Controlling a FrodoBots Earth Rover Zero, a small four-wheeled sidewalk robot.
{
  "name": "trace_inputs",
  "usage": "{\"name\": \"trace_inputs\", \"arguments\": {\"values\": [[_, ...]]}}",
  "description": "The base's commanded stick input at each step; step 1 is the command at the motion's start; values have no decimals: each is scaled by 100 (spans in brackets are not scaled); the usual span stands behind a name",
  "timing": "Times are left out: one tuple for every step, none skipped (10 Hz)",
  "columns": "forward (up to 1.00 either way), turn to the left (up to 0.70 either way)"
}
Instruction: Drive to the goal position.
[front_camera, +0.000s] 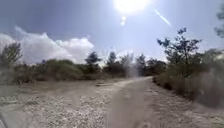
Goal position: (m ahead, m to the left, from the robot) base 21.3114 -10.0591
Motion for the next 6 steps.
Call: {"name": "trace_inputs", "arguments": {"values": [[45,2],[45,2],[45,2],[45,2],[45,2],[45,2]]}}
